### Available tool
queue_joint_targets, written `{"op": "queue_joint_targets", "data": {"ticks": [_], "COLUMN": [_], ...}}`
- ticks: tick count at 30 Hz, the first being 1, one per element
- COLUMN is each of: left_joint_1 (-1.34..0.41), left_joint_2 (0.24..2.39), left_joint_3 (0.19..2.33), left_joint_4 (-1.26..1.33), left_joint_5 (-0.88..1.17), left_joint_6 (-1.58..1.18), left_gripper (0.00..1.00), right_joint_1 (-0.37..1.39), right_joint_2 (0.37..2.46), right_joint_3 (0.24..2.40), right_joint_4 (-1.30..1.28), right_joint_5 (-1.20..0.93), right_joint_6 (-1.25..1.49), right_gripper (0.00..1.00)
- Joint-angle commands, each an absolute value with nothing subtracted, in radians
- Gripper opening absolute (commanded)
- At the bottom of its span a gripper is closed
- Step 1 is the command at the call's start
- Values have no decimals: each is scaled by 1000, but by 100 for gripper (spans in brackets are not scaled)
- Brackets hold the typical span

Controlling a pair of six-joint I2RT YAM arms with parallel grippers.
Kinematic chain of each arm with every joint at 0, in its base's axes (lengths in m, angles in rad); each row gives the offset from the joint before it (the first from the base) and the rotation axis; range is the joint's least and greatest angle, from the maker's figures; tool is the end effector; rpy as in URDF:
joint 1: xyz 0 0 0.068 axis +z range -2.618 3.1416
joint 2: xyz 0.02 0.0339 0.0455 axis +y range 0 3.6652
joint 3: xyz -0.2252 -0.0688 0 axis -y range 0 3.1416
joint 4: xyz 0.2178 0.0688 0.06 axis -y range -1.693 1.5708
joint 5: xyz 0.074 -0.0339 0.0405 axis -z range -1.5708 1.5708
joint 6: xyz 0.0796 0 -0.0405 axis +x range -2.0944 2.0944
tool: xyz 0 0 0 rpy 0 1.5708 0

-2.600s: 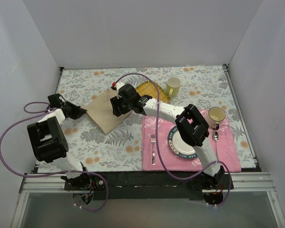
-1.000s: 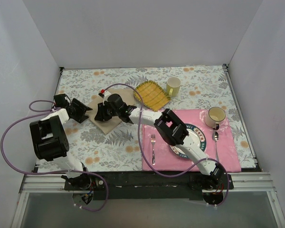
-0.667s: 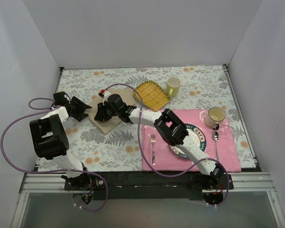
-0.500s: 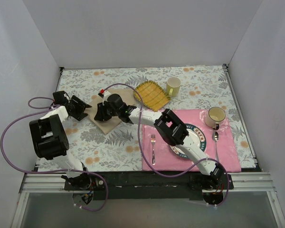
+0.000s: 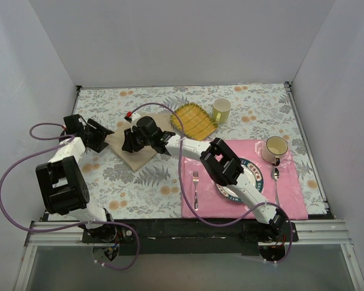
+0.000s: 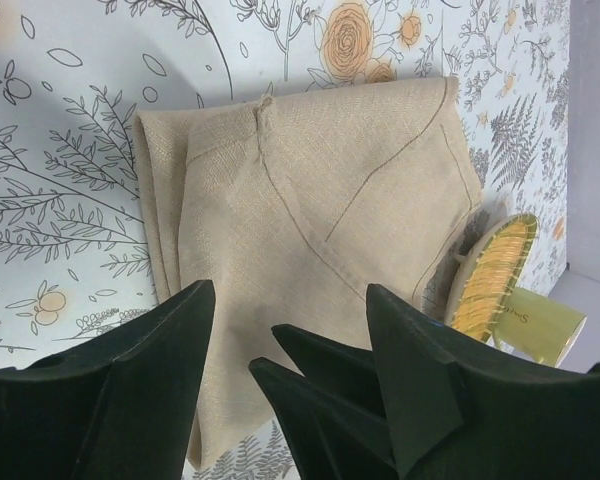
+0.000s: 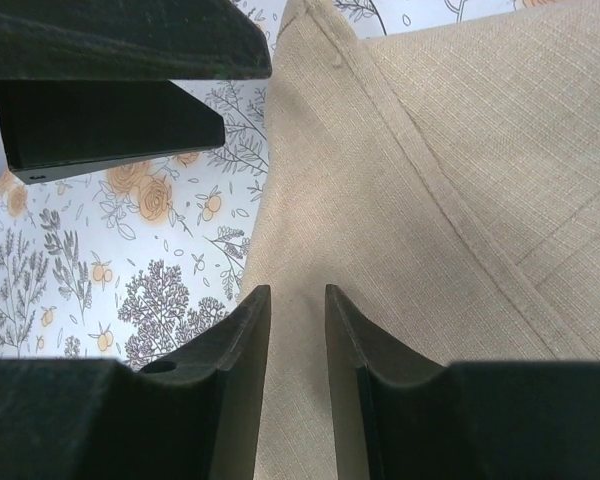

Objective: Fold the napkin, place the utensils inside, and roll it up
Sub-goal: Roll the napkin with the utensil

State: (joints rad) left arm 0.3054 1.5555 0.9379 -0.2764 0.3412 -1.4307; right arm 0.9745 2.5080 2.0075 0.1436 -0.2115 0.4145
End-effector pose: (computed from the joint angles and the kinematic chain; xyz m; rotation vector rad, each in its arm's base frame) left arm 0.3153 0.0715 0.1453 -1.8899 1.8082 -0.8706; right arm 0.3027 0.4757 0.1419 -0.7240 1.9617 1.0969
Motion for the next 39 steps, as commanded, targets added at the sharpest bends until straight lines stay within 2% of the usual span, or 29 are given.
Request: {"op": "queue_joint_targets", "data": {"ticks": [1, 4, 11, 15, 30, 35, 39], "left_joint_1": [310, 310, 321, 321, 322, 321, 319], "left_joint_2": [1517, 1531, 1569, 1589, 1706, 1729, 1744], "left_joint_3": [922, 922, 931, 939, 942, 910, 919], "left_joint_4": [-275, -275, -278, -310, -304, -247, -308], "left_joint_5": [348, 344, 356, 348, 370, 394, 309], "left_joint_6": [-1448, -1445, -1427, -1414, -1388, -1394, -1381], "left_gripper": [64, 67, 64, 67, 65, 65, 62], "right_joint_1": [968, 969, 969, 968, 969, 969, 969], "right_joint_2": [2508, 2539, 2605, 2603, 2583, 2586, 2594], "right_joint_3": [2049, 2051, 2051, 2023, 2000, 2013, 2020], "right_joint_4": [149, 167, 181, 186, 141, 144, 147], "right_joint_5": [-215, -224, -252, -252, -278, -291, -302], "right_joint_6": [413, 425, 459, 459, 425, 437, 452], "right_gripper": [37, 39, 40, 40, 41, 40, 36]}}
